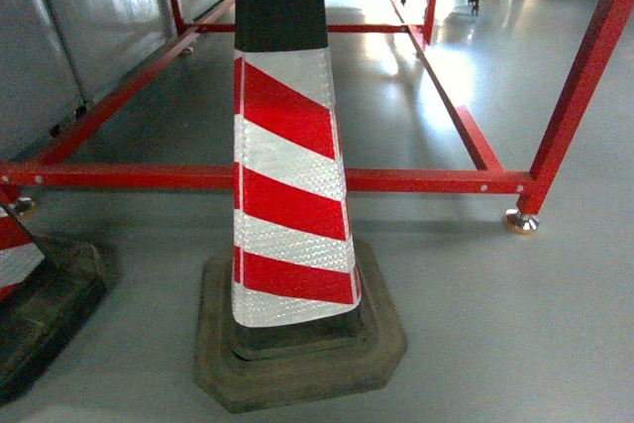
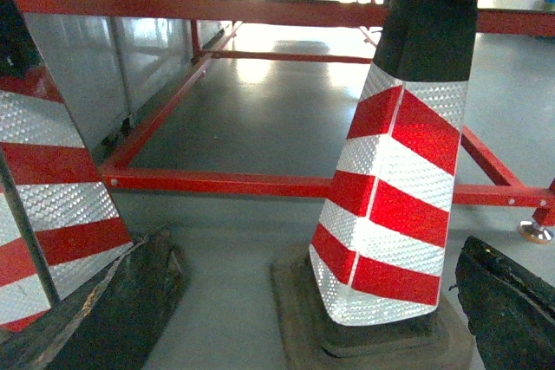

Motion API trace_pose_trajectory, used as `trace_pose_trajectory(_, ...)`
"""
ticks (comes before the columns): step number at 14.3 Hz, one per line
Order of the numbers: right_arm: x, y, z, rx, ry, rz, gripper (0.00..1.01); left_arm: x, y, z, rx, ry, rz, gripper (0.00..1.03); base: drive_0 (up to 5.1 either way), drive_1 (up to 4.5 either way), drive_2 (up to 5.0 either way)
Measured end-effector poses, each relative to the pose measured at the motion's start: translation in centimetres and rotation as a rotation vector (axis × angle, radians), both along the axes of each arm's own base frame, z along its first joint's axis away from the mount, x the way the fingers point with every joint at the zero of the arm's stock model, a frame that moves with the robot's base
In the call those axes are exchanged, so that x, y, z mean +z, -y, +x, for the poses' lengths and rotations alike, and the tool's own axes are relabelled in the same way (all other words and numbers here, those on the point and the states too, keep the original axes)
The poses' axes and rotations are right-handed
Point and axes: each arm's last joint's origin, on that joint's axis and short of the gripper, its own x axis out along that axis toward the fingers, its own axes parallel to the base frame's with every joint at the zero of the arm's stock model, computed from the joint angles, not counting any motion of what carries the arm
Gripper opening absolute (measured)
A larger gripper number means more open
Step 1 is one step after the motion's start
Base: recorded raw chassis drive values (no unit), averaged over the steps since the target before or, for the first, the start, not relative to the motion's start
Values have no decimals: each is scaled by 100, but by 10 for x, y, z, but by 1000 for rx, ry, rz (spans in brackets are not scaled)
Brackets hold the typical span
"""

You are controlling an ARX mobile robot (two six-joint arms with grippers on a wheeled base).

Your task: Pick blue part to blue bin on bottom shelf

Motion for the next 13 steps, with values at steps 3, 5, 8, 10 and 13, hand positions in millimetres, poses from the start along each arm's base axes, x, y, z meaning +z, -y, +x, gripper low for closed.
trace_pose_trajectory(3,0,0,0,0,0,0,98,0,0,0,0,0,0,98,0,0,0)
trace_pose_trajectory(5,0,0,0,0,0,0,98,0,0,0,0,0,0,98,0,0,0)
trace_pose_trajectory(8,0,0,0,0,0,0,98,0,0,0,0,0,0,98,0,0,0)
trace_pose_trajectory(10,0,0,0,0,0,0,98,0,0,0,0,0,0,98,0,0,0)
trace_pose_trajectory(13,0,0,0,0,0,0,98,0,0,0,0,0,0,98,0,0,0)
